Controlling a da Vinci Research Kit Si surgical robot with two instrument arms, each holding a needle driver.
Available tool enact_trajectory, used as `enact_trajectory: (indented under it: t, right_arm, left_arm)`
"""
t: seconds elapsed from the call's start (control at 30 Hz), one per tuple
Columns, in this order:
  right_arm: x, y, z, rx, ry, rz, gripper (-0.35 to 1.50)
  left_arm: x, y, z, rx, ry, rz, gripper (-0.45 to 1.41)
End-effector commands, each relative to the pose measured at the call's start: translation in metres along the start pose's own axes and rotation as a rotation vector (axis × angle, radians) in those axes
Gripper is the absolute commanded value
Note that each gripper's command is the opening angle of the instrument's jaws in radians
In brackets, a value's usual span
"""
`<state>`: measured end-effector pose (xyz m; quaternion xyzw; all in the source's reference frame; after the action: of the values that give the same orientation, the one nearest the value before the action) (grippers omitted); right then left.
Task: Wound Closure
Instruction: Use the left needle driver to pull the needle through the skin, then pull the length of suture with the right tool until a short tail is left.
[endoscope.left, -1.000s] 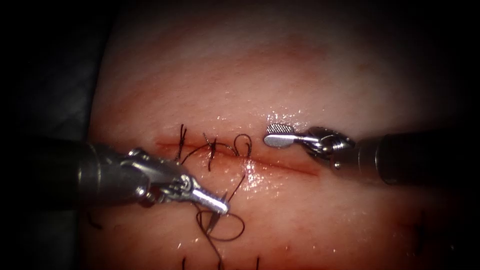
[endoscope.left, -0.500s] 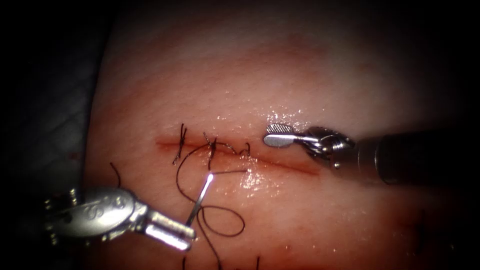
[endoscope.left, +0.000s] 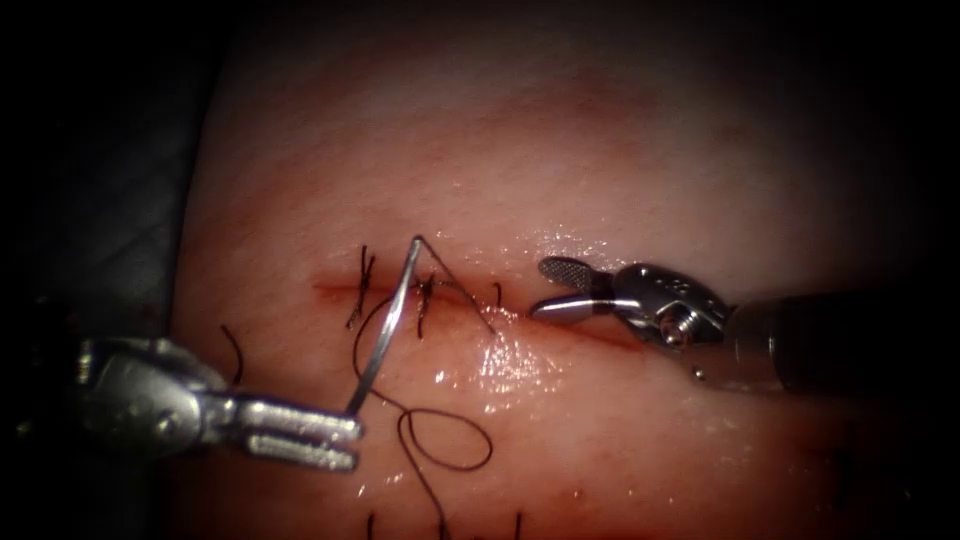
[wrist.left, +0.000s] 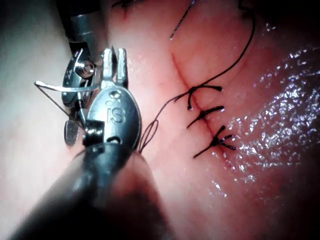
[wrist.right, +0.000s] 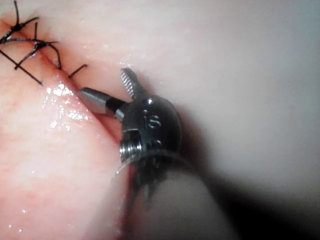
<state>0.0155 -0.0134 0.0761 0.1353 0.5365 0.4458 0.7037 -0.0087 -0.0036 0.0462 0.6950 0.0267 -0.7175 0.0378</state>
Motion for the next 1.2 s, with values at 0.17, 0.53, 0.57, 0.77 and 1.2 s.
enact_trajectory:
  t: [0.17, 0.53, 0.57, 0.77, 1.2]
  right_arm:
    - [0.0027, -0.0044, -0.0009, -0.026, 0.017, -0.107, 1.36]
    - [0.0064, -0.0093, -0.0007, 0.083, -0.068, -0.309, 1.48]
    - [0.0062, -0.0095, -0.0004, 0.093, -0.064, -0.311, 1.48]
    - [0.0038, -0.0103, 0.0019, 0.119, -0.078, -0.34, 1.36]
    - [0.0004, -0.0082, 0.005, 0.093, -0.155, -0.385, 1.31]
  left_arm:
    - [0.0003, -0.0009, -0.0011, 0.118, 0.002, 0.185, -0.45]
    - [0.0014, -0.0011, -0.003, 0.209, 0.066, 0.248, -0.45]
    - [0.0012, -0.0008, -0.0028, 0.209, 0.067, 0.252, -0.45]
    - [-0.0004, 0.0016, -0.0018, 0.205, 0.079, 0.241, -0.45]
    - [-0.0017, 0.0045, -0.0019, 0.191, 0.087, 0.177, -0.45]
